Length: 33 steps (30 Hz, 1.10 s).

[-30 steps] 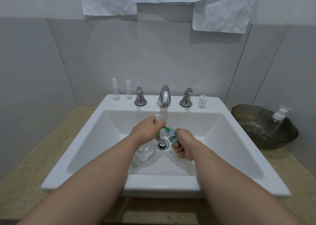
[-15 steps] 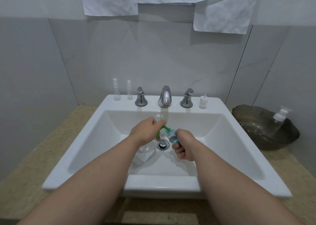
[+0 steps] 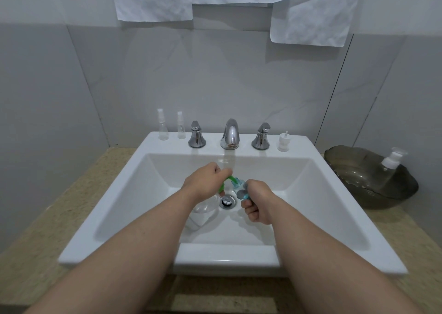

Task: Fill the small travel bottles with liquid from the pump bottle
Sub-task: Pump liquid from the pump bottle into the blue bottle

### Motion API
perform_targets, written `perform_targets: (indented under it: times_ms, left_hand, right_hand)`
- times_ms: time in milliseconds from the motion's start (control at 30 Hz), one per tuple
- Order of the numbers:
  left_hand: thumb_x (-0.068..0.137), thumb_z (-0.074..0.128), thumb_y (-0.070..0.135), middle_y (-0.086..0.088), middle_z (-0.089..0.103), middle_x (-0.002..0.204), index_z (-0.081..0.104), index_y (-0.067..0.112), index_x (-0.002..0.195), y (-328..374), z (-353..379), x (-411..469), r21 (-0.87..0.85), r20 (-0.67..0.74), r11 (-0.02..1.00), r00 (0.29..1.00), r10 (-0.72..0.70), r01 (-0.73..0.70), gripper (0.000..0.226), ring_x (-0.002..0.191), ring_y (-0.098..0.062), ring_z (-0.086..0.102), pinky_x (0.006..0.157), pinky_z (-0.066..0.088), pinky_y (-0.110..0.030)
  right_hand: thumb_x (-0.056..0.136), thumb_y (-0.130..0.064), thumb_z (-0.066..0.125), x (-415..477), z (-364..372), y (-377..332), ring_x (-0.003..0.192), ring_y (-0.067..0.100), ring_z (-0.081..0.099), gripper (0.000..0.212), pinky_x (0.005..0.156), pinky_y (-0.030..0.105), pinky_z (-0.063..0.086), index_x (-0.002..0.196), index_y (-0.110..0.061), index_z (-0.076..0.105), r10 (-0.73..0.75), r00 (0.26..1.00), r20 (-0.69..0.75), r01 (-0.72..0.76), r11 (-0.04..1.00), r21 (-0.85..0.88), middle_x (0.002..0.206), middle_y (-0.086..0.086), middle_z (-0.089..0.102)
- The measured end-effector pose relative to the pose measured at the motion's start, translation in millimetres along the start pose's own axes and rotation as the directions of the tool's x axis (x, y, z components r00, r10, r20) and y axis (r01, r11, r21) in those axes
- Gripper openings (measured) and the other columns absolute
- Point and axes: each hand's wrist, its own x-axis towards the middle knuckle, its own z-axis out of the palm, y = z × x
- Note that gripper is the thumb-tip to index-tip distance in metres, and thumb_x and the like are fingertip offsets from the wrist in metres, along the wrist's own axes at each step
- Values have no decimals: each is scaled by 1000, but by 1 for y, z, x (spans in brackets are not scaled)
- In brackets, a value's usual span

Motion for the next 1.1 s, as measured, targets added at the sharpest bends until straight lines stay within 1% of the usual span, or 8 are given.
perform_targets:
  times_ms: [200,333,433,500,600,733,967,1100]
  left_hand:
    - [83,48,63,4,77,76,55,17,96,0,0,2,-18,12,1000,1000,11,-11,48,73,-19,63,84,52,-44]
    - [81,50,56,2,76,78,49,25,86,-2,1,3,-34,8,999,999,32,-32,31,71,-18,67,78,51,-44]
    - [87,49,50,4,77,77,48,25,87,-1,1,2,-10,15,999,999,37,-37,25,65,-13,62,75,47,-39]
    - [87,48,52,4,77,79,49,24,89,-1,1,1,17,7,999,1000,29,-29,28,70,-15,63,79,48,-40]
    - [86,45,62,8,77,76,53,21,93,-1,0,0,46,-13,999,1000,9,-8,42,86,-19,68,84,48,-41]
    - [93,41,75,15,75,69,54,21,92,0,-1,-3,49,-19,999,1000,13,-12,55,85,-12,66,76,43,-37]
    - [93,44,68,12,75,70,57,16,97,1,0,-3,47,-16,999,1000,25,-24,53,87,-16,68,82,47,-39]
    - [91,45,66,10,76,72,56,19,95,1,1,-1,54,-16,998,1000,11,-10,48,89,-18,68,86,48,-40]
  right_hand:
    - [85,-14,26,-2,0,-1,47,15,14,24,46,21,14,79,-21,48,10,1000,-6,-10,1000,-13,57,0,30]
    - [84,-13,26,-2,0,1,47,15,13,24,48,22,14,79,-21,48,25,1000,-3,-26,999,-36,56,-1,31]
    - [85,-13,26,-3,0,1,46,14,13,24,48,22,13,77,-22,47,35,999,1,-35,999,-39,55,-1,30]
    - [85,-14,26,-3,0,0,46,14,13,24,48,22,12,77,-22,46,40,999,0,-40,998,-39,55,-2,30]
    - [85,-14,27,-3,0,0,46,14,13,22,48,21,13,78,-21,47,36,999,-4,-37,999,-28,55,-1,30]
    - [85,-14,29,-3,0,-1,45,14,15,21,46,21,14,81,-21,48,21,1000,-17,-21,1000,-3,55,-1,30]
    - [85,-13,29,-4,0,-2,45,14,15,21,44,20,15,81,-20,48,8,1000,-19,-8,1000,3,55,-2,29]
    - [86,-13,30,-5,0,-2,44,14,15,21,43,20,15,80,-20,49,12,1000,-21,-12,1000,-4,54,-2,29]
